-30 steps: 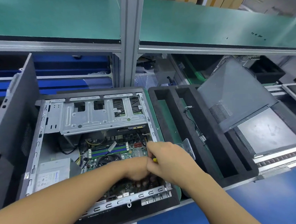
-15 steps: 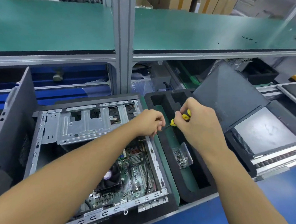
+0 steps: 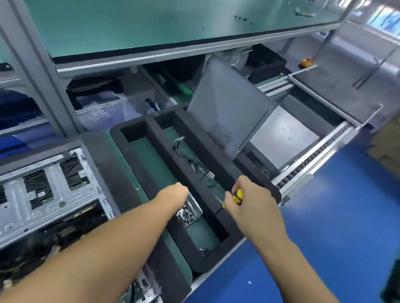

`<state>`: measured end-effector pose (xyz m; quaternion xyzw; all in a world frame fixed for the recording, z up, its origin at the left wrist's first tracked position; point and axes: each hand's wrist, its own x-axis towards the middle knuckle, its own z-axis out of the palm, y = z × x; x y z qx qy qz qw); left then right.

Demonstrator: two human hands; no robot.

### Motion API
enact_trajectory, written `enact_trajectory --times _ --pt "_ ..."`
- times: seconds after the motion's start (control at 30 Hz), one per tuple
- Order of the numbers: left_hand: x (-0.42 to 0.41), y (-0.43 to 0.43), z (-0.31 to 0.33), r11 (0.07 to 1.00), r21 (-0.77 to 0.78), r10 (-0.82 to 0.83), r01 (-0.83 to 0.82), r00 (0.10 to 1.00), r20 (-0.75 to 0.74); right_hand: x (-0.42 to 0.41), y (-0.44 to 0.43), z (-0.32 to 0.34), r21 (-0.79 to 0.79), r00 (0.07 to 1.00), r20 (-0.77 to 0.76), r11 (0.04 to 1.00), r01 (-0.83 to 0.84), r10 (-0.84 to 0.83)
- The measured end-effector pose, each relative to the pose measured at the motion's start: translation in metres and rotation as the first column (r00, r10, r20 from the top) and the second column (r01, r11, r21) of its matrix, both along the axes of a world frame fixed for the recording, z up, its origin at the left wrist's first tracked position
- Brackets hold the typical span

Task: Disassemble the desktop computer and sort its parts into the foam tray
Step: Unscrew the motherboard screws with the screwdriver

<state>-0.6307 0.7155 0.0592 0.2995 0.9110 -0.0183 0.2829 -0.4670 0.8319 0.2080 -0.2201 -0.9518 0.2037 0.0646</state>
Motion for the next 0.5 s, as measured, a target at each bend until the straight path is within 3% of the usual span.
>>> enact_trajectory --times 0.33,0.43,0.5 --pt "0.010 0.025 -0.063 0.940 -0.303 -0.205 0.156 0.969 -0.137 0.019 0.023 -0.032 -0.094 0.998 0.047 0.994 0.047 -0.043" --pt "0.012 0.020 -0.065 0.886 -0.425 -0.227 0.187 0.973 -0.045 0.018 0.018 -0.032 -0.131 0.997 0.067 0.991 0.036 -0.027" --pt "0.011 0.022 -0.061 0.827 -0.503 -0.220 0.250 0.968 0.119 0.015 0.016 -0.032 -0.154 0.996 0.086 0.988 0.031 -0.017"
